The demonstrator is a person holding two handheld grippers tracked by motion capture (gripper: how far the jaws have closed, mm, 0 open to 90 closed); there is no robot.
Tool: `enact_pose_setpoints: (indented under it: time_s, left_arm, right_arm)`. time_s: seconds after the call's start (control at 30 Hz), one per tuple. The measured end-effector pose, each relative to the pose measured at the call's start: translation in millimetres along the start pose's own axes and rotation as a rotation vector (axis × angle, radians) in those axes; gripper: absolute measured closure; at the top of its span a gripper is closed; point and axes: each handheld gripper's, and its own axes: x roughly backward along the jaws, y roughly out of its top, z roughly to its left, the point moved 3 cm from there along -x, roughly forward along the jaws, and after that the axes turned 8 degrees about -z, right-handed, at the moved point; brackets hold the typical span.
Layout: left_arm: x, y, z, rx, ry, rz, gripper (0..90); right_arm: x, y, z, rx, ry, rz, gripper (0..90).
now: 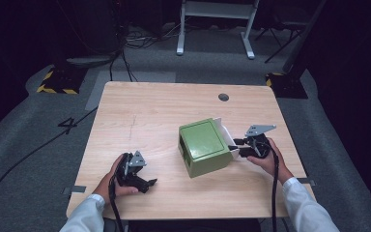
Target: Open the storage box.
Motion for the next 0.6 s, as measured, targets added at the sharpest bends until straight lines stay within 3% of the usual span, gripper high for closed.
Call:
enact_pose_setpoints:
  time_s: [0.4, 0.6]
  left_arm:
    - [0.1, -0.1, 0.0, 0.0, 0.0, 0.0, 0.5]
    - [0.1, -0.1, -0.1, 0.001, 0.0, -0.001, 0.5]
  right_arm:
    - [21.7, -13.7, -25.4, -0.04, -0.061, -0.01, 67.1]
    - [23.6, -15.8, -29.6, -0.049, -0.064, -0.014, 67.4]
